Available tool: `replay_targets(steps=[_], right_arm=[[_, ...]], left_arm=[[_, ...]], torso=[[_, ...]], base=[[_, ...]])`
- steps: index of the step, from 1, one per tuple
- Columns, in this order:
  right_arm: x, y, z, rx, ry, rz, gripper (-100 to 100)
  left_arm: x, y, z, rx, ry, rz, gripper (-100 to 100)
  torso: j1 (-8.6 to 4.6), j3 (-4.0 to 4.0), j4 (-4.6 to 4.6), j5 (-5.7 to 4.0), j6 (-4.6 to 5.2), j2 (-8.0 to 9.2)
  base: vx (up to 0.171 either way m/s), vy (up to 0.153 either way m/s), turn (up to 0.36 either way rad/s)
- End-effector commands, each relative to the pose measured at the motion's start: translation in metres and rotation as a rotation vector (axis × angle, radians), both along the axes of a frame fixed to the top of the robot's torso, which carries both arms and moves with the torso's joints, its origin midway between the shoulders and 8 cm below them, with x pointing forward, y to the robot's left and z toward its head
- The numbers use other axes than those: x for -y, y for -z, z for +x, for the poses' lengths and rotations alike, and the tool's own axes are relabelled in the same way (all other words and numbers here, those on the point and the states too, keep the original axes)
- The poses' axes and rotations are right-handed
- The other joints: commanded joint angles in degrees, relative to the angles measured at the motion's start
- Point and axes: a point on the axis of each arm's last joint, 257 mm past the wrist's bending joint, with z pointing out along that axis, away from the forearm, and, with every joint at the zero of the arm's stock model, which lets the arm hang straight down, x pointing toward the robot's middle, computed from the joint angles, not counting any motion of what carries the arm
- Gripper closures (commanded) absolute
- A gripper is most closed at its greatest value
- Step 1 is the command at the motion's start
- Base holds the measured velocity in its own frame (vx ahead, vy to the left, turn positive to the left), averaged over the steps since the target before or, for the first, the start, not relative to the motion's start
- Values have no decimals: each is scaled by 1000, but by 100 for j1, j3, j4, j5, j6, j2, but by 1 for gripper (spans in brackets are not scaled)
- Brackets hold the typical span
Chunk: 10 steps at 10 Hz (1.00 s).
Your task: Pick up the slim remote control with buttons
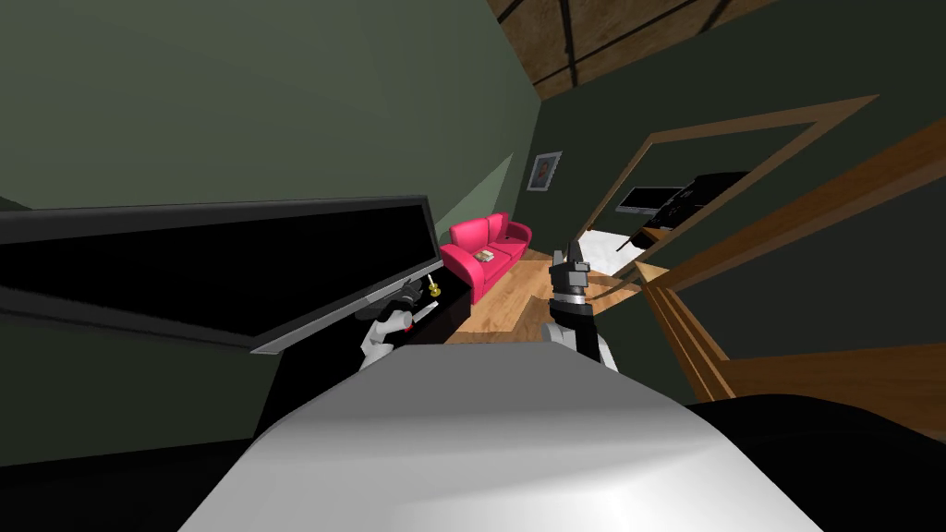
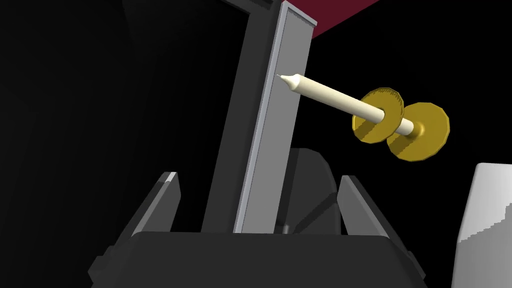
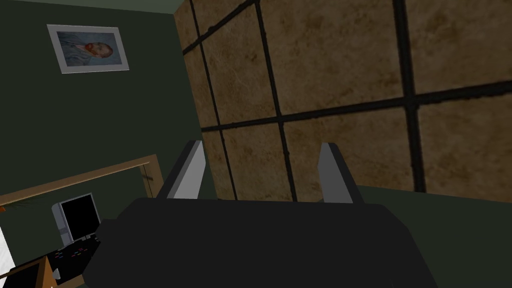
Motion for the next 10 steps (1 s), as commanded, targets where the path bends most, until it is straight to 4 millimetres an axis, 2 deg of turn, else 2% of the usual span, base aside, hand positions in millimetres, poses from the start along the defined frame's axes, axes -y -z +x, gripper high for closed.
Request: replay_targets(steps=[1,3,6,7,10], right_arm=[[0,0,0,0,0,0,0],[0,0,0,0,0,0,0],[0,0,0,0,0,0,0],[0,0,0,0,0,0,0],[0,0,0,0,0,0,0]], left_arm=[[-7,20,1,-63,-9,-35,-100],[-16,51,-6,-145,-25,-68,-100],[-23,84,-17,-246,-38,-104,-100],[-23,89,-19,-255,-41,-106,-100],[-36,129,-37,-389,-67,-160,-100]], torso=[[0,0,0,0,0,0],[-1,1,1,0,0,2],[3,1,1,0,2,1],[3,2,1,1,0,3],[10,4,2,2,-1,7]], base=[[49,-46,-109],[50,-35,-88],[47,-25,-70],[18,-12,11],[40,-14,-91]])
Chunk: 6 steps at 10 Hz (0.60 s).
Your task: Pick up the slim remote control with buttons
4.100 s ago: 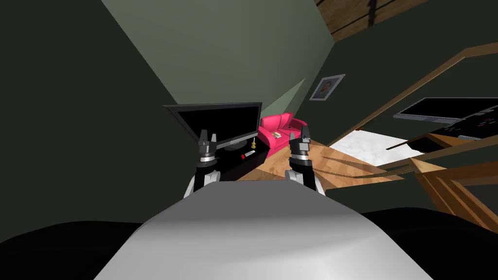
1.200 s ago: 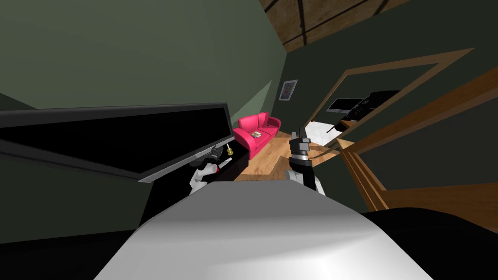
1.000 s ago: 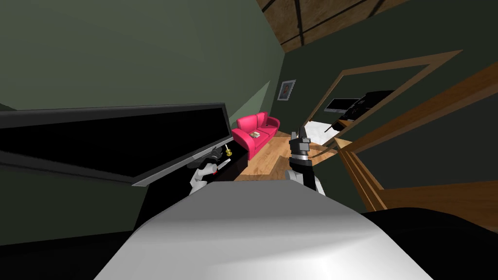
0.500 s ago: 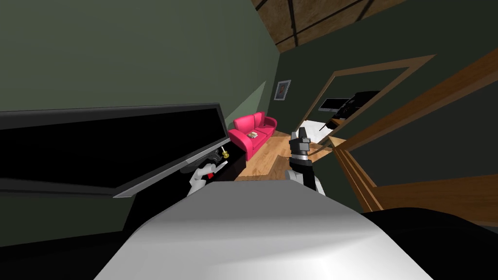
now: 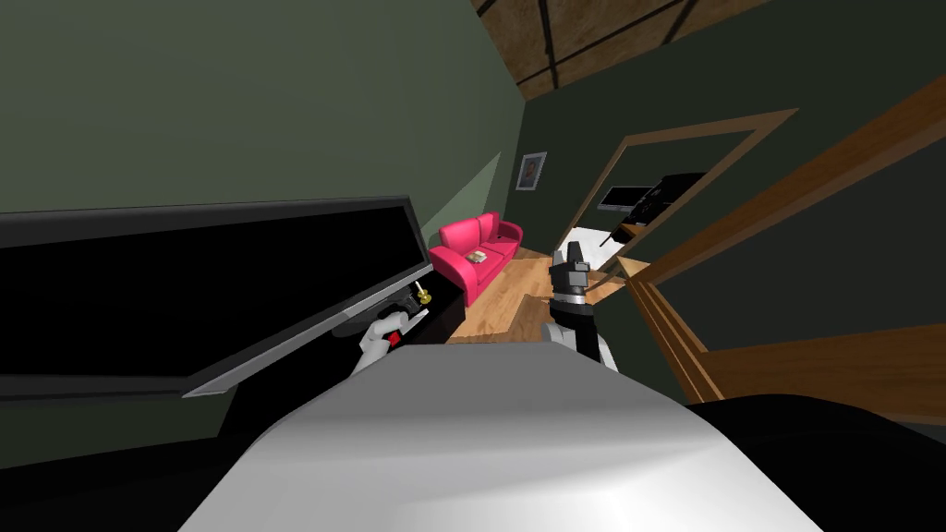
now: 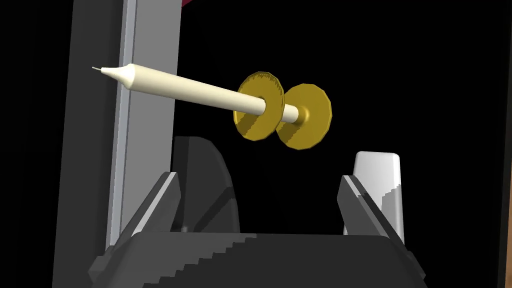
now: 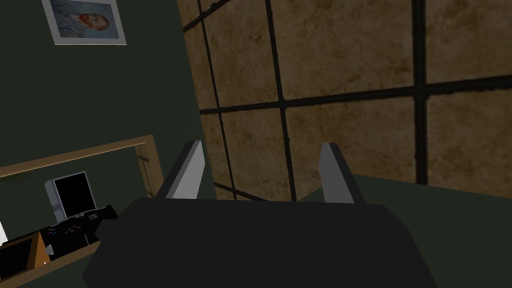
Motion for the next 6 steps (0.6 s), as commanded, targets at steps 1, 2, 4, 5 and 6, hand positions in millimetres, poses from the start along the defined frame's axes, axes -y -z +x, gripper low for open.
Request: replay_targets(steps=[1,2,4,5,6], right_arm=[[0,0,0,0,0,0,0],[0,0,0,0,0,0,0],[0,0,0,0,0,0,0],[0,0,0,0,0,0,0],[0,0,0,0,0,0,0]], left_arm=[[-4,20,-11,-60,-13,-20,-100],[-4,20,-11,-60,-13,-20,-100],[-11,43,-26,-140,-31,-48,-100],[-17,55,-35,-195,-43,-71,-100],[-18,65,-43,-218,-51,-76,-100]], torso=[[0,0,0,0,0,0],[0,0,0,0,-2,0],[1,2,1,0,0,4],[2,2,0,0,-2,4],[2,0,0,0,0,0]], base=[[47,-17,-52],[23,-8,12],[36,-11,-78],[48,-15,-118],[43,-6,-40]])
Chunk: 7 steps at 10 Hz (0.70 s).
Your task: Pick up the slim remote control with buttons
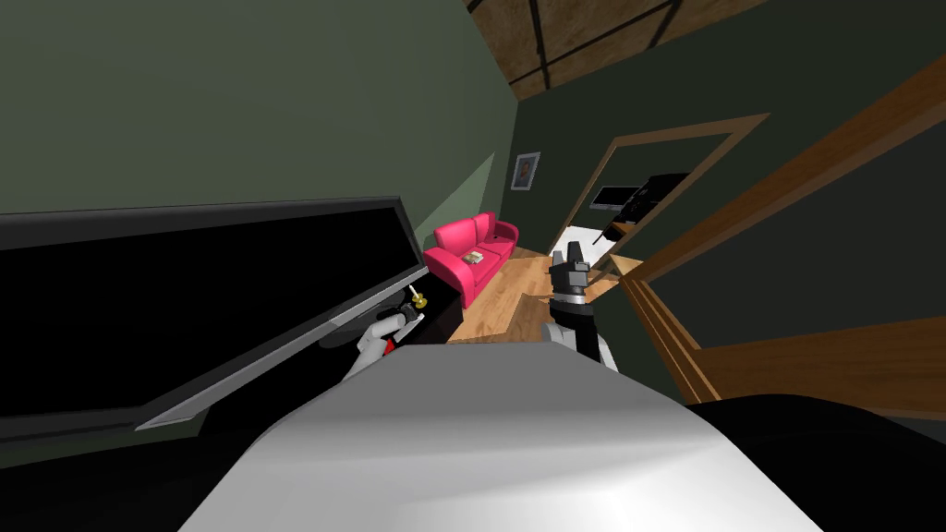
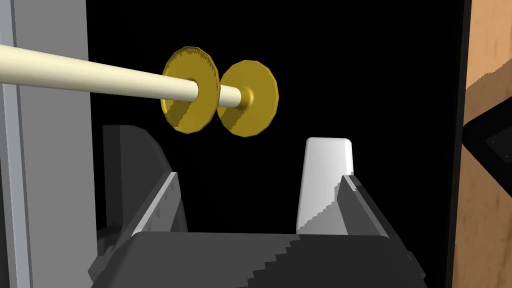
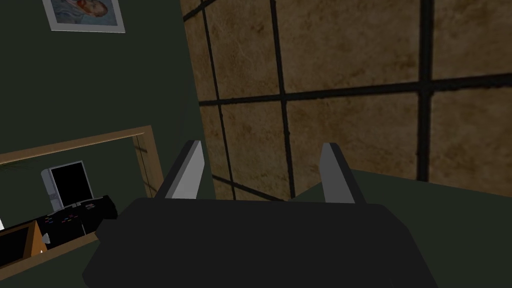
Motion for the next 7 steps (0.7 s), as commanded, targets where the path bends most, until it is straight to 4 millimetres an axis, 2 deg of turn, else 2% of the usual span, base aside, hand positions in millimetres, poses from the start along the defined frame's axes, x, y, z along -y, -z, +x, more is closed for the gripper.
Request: replay_targets(steps=[1,3,5,6,7], right_arm=[[0,0,0,0,0,0,0],[0,0,0,0,0,0,0],[0,0,0,0,0,0,0],[0,0,0,0,0,0,0],[0,0,0,0,0,0,0]], left_arm=[[-6,17,-16,-73,-20,-26,-100],[-12,35,-35,-151,-41,-52,-100],[-13,42,-43,-171,-48,-57,-100],[-19,52,-57,-229,-66,-77,-100],[-19,55,-61,-238,-69,-79,-100]], torso=[[0,0,0,0,0,0],[2,1,1,0,1,1],[2,0,0,0,0,0],[1,4,2,0,0,7],[-1,4,2,-1,2,6]], base=[[43,-2,-60],[43,-2,-80],[30,0,-18],[27,-8,-98],[31,-2,-48]])
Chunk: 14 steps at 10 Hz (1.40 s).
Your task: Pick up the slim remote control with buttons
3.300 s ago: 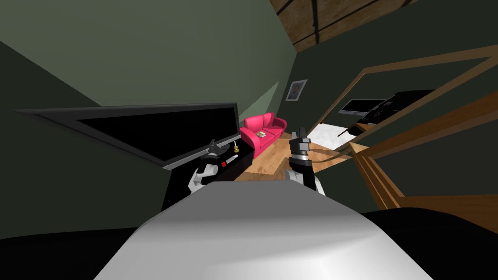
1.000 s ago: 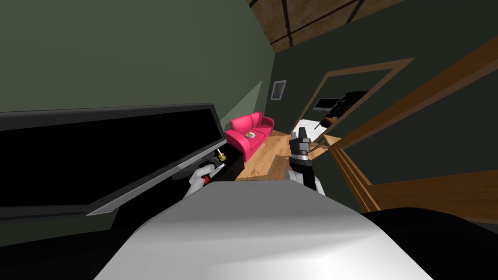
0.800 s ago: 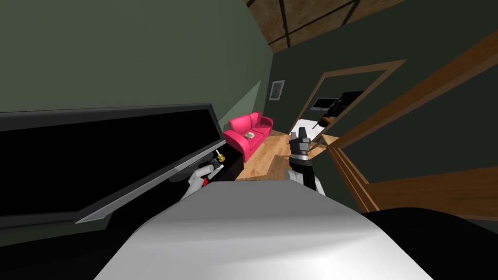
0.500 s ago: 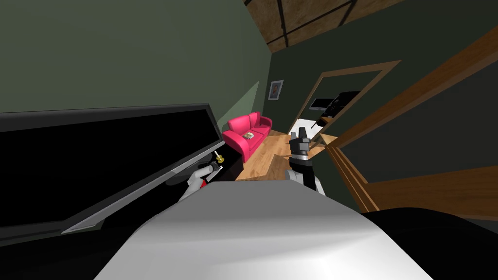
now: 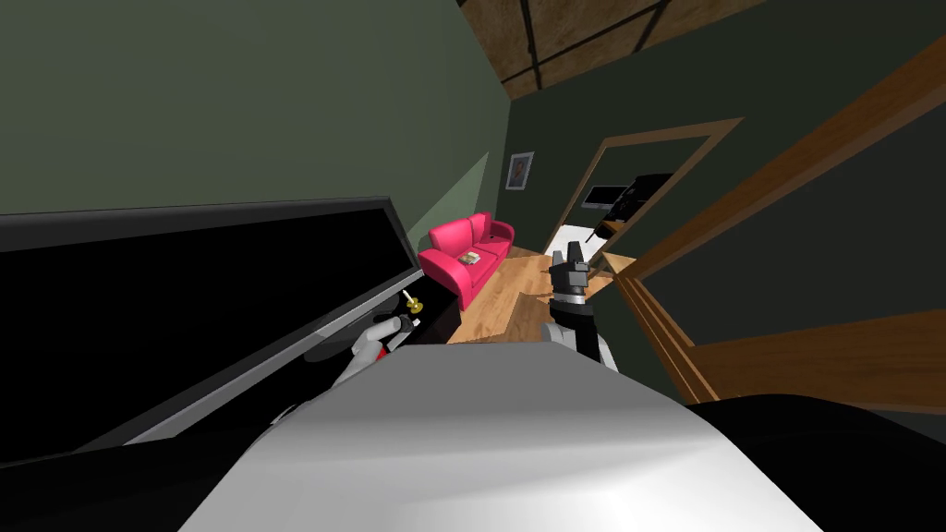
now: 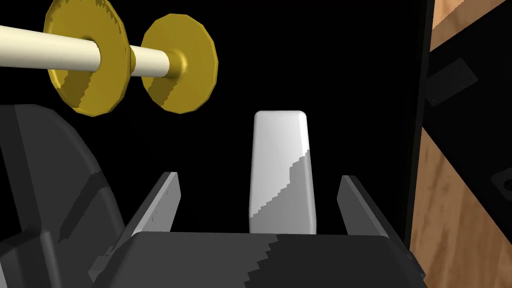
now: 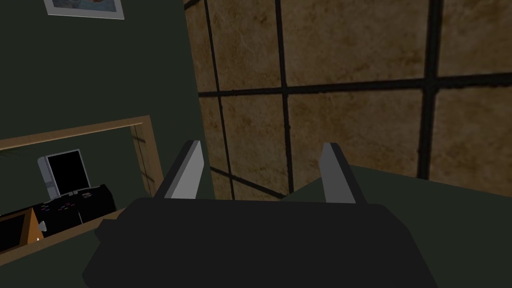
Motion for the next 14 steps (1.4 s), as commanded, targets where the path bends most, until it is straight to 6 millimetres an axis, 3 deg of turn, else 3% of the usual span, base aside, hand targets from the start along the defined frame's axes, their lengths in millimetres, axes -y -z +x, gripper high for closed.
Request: replay_targets(steps=[1,7,8,9,11,12,14], right_arm=[[0,0,0,0,0,0,0],[0,0,0,0,0,0,0],[0,0,0,0,0,0,0],[0,0,0,0,0,0,0],[0,0,0,0,0,0,0],[0,0,0,0,0,0,0],[0,0,0,0,0,0,0]], left_arm=[[-1,5,-3,-17,-5,-4,-100],[-19,35,-61,-203,-76,-63,-100],[-24,41,-78,-254,-98,-79,-100],[-24,41,-78,-254,-98,-79,-100],[-33,47,-106,-335,-138,-104,-100],[-33,48,-108,-339,-140,-105,-100],[-39,52,-132,-401,-174,-125,-100]], torso=[[0,0,0,0,0,0],[4,-3,-1,0,1,-5],[5,-2,-1,1,0,-3],[7,-2,-1,1,1,-4],[5,-1,0,1,1,-2],[6,-2,-1,1,1,-4],[11,-3,-1,2,1,-6]], base=[[16,4,15],[37,8,-60],[39,16,-57],[35,14,-36],[40,14,-76],[41,17,-26],[48,36,-52]])
